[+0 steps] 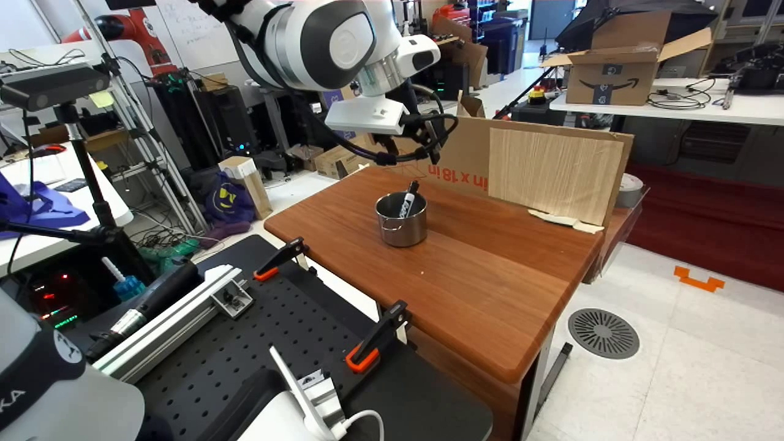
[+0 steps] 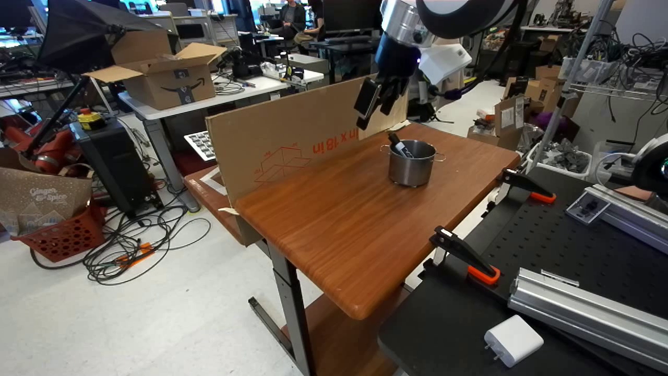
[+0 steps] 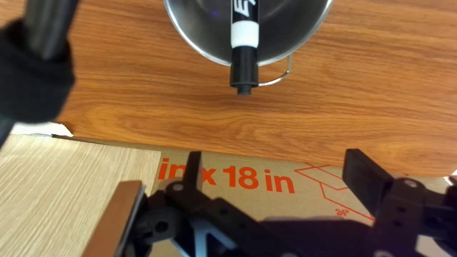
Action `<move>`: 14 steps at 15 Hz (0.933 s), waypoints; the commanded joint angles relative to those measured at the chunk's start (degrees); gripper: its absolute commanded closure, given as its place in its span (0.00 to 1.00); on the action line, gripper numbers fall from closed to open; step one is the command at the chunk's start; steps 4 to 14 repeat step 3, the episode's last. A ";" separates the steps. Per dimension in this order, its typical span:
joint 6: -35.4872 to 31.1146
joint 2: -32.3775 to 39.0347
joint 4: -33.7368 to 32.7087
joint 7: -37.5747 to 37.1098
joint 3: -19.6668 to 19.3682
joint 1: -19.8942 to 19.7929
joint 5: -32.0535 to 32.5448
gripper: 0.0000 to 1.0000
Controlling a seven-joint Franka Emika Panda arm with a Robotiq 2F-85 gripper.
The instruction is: Put the marker in the pot
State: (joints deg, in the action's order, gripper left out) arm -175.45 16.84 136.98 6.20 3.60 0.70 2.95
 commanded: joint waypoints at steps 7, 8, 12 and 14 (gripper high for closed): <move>0.18 -0.04 -0.03 -0.19 -0.05 -0.01 0.16 0.00; 0.18 -0.04 -0.03 -0.19 -0.05 -0.01 0.16 0.00; 0.18 -0.04 -0.03 -0.19 -0.05 -0.01 0.16 0.00; 0.18 -0.04 -0.03 -0.19 -0.05 -0.01 0.16 0.00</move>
